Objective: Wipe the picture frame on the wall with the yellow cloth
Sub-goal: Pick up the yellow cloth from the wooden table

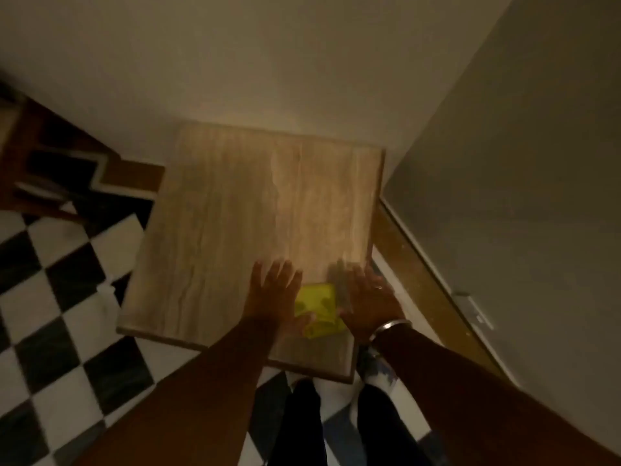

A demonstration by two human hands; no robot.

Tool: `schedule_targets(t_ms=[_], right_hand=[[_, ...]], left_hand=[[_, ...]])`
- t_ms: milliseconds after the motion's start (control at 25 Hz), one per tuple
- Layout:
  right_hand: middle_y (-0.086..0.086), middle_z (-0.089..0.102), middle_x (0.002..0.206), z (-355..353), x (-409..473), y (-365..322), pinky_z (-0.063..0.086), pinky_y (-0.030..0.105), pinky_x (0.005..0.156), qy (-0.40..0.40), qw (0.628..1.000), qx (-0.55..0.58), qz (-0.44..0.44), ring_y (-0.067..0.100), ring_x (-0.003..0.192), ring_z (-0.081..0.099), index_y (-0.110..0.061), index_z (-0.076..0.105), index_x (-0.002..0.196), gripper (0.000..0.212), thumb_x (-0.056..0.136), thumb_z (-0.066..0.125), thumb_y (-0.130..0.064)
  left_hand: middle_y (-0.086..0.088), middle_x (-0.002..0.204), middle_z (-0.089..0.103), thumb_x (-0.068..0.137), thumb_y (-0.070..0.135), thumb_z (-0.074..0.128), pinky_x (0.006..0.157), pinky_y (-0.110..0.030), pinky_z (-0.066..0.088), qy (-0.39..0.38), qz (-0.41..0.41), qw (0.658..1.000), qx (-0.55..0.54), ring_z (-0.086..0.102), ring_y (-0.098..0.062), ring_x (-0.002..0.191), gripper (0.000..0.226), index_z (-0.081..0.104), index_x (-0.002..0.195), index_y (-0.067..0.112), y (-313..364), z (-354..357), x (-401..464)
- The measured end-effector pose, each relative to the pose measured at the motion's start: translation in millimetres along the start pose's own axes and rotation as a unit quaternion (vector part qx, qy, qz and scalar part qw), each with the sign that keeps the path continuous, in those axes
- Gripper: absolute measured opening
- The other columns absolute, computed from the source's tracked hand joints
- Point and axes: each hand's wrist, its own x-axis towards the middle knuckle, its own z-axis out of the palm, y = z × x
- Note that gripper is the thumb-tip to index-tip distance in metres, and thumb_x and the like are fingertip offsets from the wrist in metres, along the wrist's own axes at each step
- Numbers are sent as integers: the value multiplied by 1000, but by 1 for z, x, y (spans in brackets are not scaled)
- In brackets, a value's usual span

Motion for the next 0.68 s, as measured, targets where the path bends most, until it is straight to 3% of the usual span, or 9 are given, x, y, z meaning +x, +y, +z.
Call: schedule_targets(t_ms=[80, 200, 280, 360, 480, 560, 600, 680], right_hand=[[12, 16, 159, 63, 18, -6, 19, 45, 119, -74, 995, 10, -68, 31, 145, 17, -13, 9, 148, 65, 95, 40, -33], [15, 36, 151, 113, 44, -17, 33, 49, 113, -44, 997, 8, -70, 34, 138, 34, -12, 22, 146, 58, 95, 41, -33], [16, 55, 134, 125, 54, -18, 47, 49, 100, 4, 999, 11, -53, 34, 120, 55, -12, 40, 135, 54, 90, 52, -38], [15, 57, 129, 122, 52, -15, 49, 48, 95, -8, 998, -13, -59, 34, 113, 58, -14, 48, 127, 42, 91, 52, -36], [18, 53, 133, 82, 29, -4, 40, 38, 101, -114, 985, 120, -49, 34, 122, 51, -12, 51, 128, 42, 88, 57, -26], [22, 56, 122, 24, 7, 10, 40, 31, 91, -156, 974, 165, -23, 35, 113, 55, -8, 59, 115, 34, 83, 64, -18], [22, 57, 115, -12, -5, 18, 41, 31, 87, -139, 976, 165, -6, 36, 107, 56, -7, 61, 109, 29, 82, 66, -17], [22, 59, 106, -100, -29, 34, 40, 32, 82, -65, 985, 156, 29, 35, 101, 57, -7, 63, 100, 22, 80, 67, -16]], left_hand=[[-12, 164, 5, 92, 62, 26, 116, -57, -13, -25, 12, 1000, 0, -1, -30, 150, 77, 7, 152, 18, 0, 45, 22], [-13, 164, 1, 93, 57, 36, 117, -59, -8, 14, 1, 1000, 3, -4, -32, 150, 75, 9, 152, 19, -9, 87, 40], [-14, 163, 10, 92, 50, 49, 118, -61, -2, 43, 16, 998, -38, 2, -34, 150, 62, 35, 144, 19, -7, 102, 40], [-13, 159, 27, 89, 34, 60, 120, -57, 7, 45, 32, 992, -115, 13, -35, 149, 37, 58, 120, 14, -2, 103, 38], [-12, 141, 53, 85, 18, 65, 112, -41, 33, -40, 71, 949, -306, 42, -31, 135, 27, 63, 110, 8, 2, 66, 29], [-13, 109, 69, 81, 18, 71, 88, -36, 47, -69, 146, 933, -321, 62, -29, 103, 21, 66, 99, 9, 12, 10, 26], [-12, 93, 71, 77, 20, 75, 75, -34, 46, -64, 177, 932, -310, 64, -28, 89, 19, 66, 90, 10, 22, -28, 29], [-11, 80, 72, 70, 22, 80, 66, -34, 43, -43, 218, 929, -297, 65, -27, 77, 19, 67, 80, 12, 49, -120, 43]])
